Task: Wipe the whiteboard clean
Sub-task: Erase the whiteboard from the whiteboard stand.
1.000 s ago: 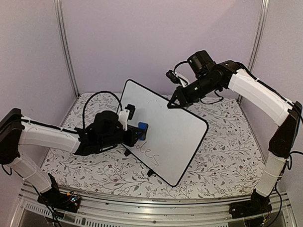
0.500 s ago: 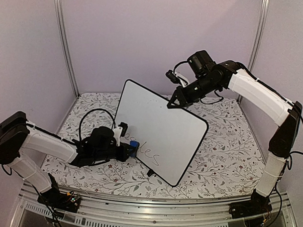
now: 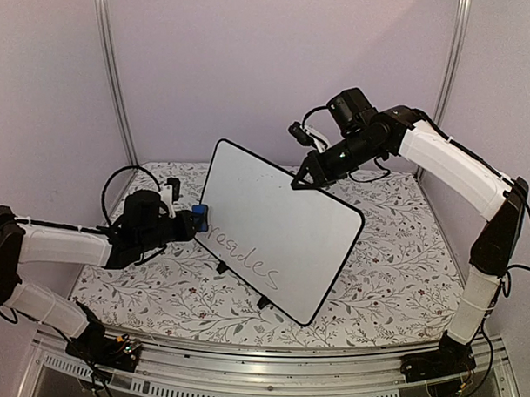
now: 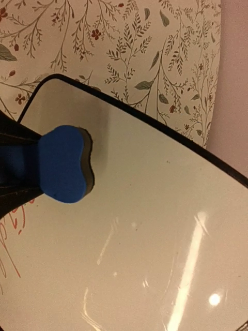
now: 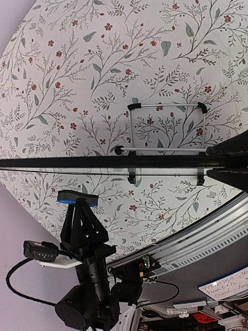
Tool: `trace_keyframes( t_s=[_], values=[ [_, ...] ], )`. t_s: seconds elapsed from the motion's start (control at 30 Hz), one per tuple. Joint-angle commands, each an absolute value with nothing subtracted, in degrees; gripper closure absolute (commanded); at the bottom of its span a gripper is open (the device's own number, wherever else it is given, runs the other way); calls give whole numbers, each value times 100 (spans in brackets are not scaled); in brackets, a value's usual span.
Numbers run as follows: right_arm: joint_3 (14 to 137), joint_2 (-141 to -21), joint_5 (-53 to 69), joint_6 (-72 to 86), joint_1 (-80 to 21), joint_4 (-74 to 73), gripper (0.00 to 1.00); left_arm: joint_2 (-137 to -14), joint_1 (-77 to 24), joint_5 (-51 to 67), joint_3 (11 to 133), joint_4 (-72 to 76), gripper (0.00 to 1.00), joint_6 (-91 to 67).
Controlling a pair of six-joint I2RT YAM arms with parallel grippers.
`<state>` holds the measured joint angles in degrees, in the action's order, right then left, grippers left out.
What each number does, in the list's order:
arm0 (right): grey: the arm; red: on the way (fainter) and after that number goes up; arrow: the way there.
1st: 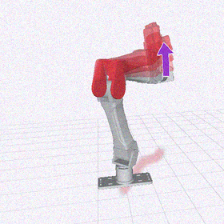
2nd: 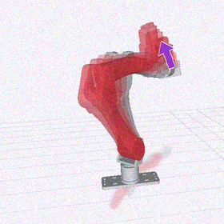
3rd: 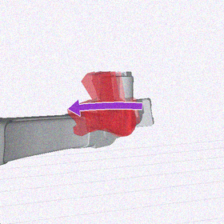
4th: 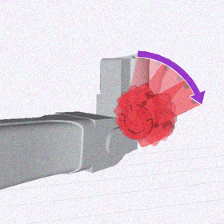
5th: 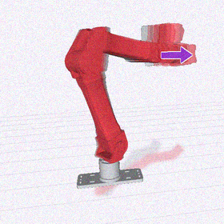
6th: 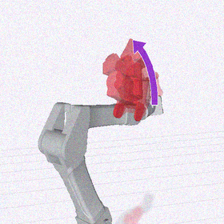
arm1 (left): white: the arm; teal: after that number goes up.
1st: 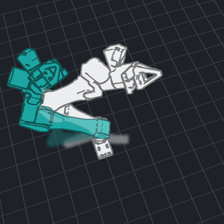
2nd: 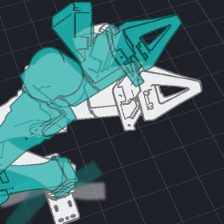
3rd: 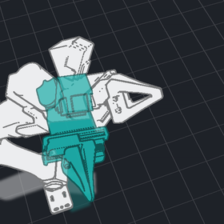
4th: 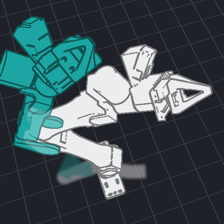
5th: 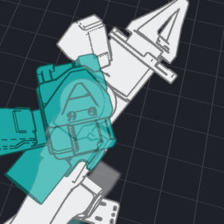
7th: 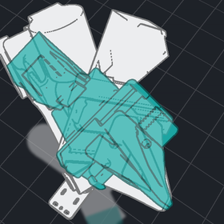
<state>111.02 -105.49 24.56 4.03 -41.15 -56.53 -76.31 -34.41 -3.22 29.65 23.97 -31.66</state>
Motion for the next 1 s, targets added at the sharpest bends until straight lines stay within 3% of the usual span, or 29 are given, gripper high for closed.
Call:
trace_keyframes(
  t_s=[0.0,0.37,0.97],
  values=[
    [11004,-10644,2586,114,-4315,-6077,100,-7607,-2894,-62,2990,2279,100,-3194],
    [10990,-10648,2584,98,-4315,-6068,100,-8036,-2739,777,2814,2762,100,-3070],
    [11020,-10705,2567,91,-4315,-6066,100,-8762,-2739,1080,2723,3114,100,-3229]
  ],
)
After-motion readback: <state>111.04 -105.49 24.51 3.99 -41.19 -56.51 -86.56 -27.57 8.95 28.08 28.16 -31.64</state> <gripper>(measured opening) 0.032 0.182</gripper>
